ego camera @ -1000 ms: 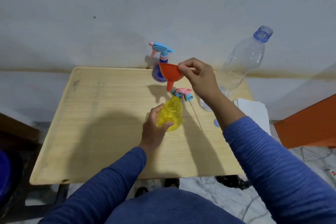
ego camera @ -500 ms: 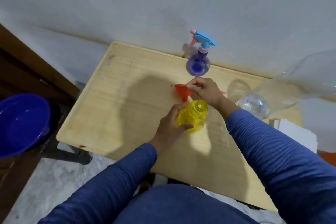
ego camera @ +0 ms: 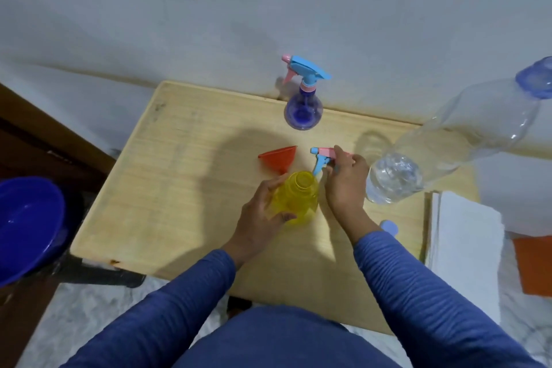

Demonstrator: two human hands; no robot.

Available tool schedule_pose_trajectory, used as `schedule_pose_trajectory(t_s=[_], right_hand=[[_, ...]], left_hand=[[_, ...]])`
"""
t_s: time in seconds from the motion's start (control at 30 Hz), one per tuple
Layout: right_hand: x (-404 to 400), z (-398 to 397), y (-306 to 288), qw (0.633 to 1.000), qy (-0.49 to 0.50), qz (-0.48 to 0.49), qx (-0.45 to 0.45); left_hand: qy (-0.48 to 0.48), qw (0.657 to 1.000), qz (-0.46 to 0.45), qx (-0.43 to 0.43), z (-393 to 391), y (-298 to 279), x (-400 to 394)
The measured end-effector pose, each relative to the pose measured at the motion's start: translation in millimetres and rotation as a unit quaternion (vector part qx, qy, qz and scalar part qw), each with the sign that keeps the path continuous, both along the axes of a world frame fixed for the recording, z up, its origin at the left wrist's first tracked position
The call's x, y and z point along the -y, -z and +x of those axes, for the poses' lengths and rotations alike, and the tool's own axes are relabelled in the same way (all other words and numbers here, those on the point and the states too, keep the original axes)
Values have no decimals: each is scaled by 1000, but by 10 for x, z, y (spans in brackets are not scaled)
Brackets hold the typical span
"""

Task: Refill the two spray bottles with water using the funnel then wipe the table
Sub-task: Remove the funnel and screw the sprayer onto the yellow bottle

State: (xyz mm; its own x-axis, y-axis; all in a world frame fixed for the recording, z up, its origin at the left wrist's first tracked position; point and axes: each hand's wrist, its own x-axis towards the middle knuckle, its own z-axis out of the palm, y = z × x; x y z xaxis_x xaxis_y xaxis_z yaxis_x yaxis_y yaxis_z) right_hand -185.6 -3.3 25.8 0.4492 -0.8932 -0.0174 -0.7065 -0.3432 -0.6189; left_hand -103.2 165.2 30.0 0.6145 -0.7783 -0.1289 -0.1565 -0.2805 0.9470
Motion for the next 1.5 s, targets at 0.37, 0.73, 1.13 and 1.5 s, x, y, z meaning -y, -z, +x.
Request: schedule_pose_trajectory(t_s=[0.37,0.73,1.13,1.5], right_hand=[[109,146,-346,992,58,34,106],[2,56,-2009,939,71,-64,332],[-584,-37,-1978,911,40,-92,400],[-600,-96,-2063,907,42,-134,398]], left_hand=[[8,1000,-1,-13,9,-8,-17],[28,1000,-3,5,37,-30,-10],[31,999,-25,-5,57,72,-4],[49,998,-41,-7,72,116,-19]])
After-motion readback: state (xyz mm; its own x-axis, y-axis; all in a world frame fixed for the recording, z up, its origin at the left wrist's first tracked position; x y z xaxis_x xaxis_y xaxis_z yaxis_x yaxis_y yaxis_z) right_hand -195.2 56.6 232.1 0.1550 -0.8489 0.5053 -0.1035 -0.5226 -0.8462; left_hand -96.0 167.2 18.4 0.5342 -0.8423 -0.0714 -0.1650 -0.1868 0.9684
